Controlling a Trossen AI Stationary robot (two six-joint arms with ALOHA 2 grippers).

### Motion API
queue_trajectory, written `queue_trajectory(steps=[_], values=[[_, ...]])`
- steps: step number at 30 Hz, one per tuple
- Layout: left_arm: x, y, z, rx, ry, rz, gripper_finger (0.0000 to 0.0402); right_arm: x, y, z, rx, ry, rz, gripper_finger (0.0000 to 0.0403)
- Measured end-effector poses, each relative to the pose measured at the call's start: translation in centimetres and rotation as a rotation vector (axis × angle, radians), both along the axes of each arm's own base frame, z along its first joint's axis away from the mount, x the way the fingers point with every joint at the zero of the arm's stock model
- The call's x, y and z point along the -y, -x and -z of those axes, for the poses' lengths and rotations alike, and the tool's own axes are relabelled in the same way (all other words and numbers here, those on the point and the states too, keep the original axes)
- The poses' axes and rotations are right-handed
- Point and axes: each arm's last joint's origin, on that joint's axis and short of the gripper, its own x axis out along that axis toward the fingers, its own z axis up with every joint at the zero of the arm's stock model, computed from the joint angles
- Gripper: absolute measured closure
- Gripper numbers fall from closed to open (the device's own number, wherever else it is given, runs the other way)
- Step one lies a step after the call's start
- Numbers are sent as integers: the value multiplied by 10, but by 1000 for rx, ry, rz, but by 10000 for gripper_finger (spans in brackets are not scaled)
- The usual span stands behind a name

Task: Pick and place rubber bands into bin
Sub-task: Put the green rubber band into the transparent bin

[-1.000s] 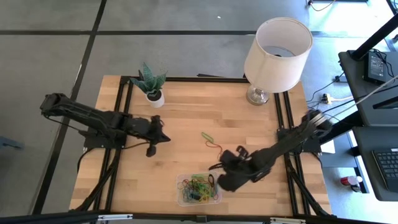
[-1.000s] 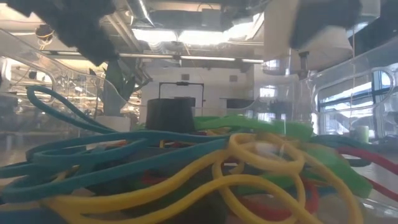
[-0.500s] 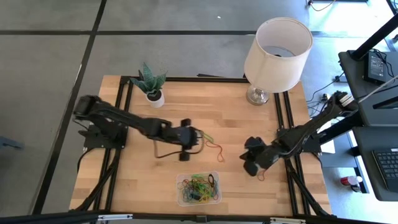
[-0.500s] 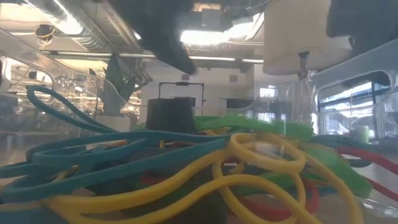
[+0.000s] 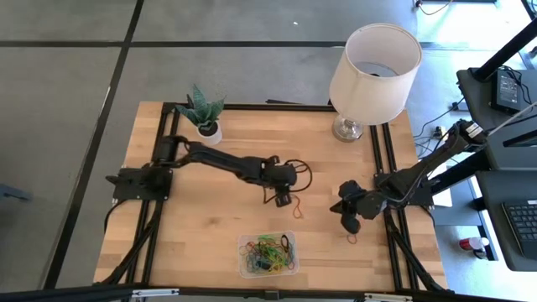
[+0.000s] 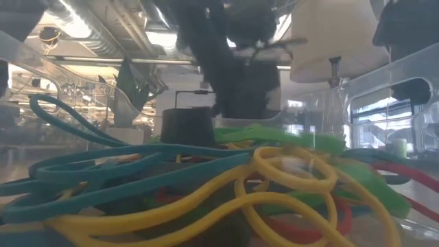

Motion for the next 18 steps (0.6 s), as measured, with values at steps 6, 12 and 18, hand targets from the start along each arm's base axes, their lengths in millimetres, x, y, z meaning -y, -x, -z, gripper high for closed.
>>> queue_trajectory(steps=[6, 12, 18], values=[[-8, 2, 28, -117, -37, -55, 238, -1, 1, 1, -18, 6, -61, 399], [-10, 1, 33, -127, 23, -61, 286, -1, 2, 1, -23, 22, -93, 399], [-6, 4, 28, -127, 31, -82, 391, 0, 3, 2, -38, 44, -107, 399]])
